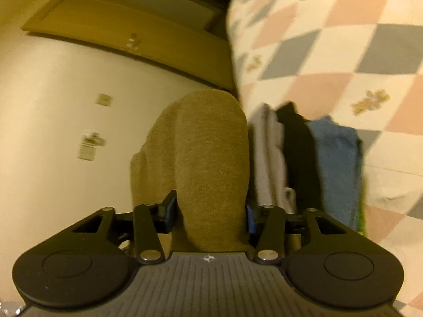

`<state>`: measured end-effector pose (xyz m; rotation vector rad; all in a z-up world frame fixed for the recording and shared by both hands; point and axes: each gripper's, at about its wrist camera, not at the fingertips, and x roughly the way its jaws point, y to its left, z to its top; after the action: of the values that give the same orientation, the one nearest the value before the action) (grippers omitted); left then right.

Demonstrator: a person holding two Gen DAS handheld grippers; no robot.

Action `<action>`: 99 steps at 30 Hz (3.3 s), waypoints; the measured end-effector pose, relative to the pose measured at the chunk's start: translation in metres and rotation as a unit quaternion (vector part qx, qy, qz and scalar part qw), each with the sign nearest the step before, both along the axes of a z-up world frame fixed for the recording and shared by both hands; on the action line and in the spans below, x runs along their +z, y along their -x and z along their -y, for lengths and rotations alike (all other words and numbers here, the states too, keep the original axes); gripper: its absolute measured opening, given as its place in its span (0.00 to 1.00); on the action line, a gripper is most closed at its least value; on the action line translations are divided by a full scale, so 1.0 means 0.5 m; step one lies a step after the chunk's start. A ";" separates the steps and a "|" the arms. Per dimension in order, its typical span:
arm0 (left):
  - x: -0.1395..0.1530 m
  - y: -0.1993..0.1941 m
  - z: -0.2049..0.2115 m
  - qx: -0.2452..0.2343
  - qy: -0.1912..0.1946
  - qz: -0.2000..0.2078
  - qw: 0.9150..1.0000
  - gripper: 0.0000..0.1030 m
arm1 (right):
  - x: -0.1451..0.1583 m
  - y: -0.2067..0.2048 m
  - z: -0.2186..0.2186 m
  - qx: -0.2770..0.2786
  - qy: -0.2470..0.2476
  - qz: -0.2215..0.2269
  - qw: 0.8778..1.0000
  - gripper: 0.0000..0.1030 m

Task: Fold clothes
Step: 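Carry the held olive shirt with both grippers toward the clothes stack, then lower the olive shirt onto the stack and open both grippers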

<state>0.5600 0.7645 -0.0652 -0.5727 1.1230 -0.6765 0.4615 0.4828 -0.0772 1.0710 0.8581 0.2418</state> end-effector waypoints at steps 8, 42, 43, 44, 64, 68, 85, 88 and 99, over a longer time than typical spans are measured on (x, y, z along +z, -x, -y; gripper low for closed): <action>0.147 0.010 -0.006 0.030 -0.088 0.133 0.987 0.35 | 0.082 0.019 -0.006 -0.011 0.138 0.041 0.990 0.61; 0.125 0.140 0.061 -0.059 -0.161 0.227 0.959 0.23 | 0.128 0.084 -0.075 0.095 0.303 0.227 0.921 0.37; 0.109 0.144 0.065 -0.059 -0.171 0.219 0.959 0.23 | 0.127 0.100 -0.078 0.100 0.303 0.228 0.920 0.37; 0.095 0.145 0.068 -0.057 -0.180 0.215 0.958 0.23 | 0.122 0.111 -0.084 0.107 0.306 0.226 0.919 0.37; 0.092 0.266 0.086 -0.030 -0.289 0.180 0.940 0.29 | 0.100 0.206 -0.138 0.157 0.339 0.183 0.909 0.39; 0.113 0.288 0.095 -0.021 -0.315 0.186 0.930 0.33 | 0.081 0.206 -0.145 0.161 0.346 0.162 0.910 0.45; 0.181 0.401 0.170 0.064 -0.328 0.199 0.921 0.57 | 0.159 0.280 -0.033 0.131 0.288 0.175 0.932 0.98; 0.188 0.428 0.206 0.088 -0.330 0.188 0.921 0.60 | 0.172 0.294 0.000 0.141 0.296 0.179 0.927 0.98; 0.190 0.588 0.310 0.197 -0.365 0.147 0.898 0.79 | 0.194 0.351 0.146 0.215 0.312 0.178 0.908 1.00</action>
<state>0.2660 0.6094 0.0300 -0.0341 0.8518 0.0405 0.2858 0.4099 0.0197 0.2148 0.7532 0.4769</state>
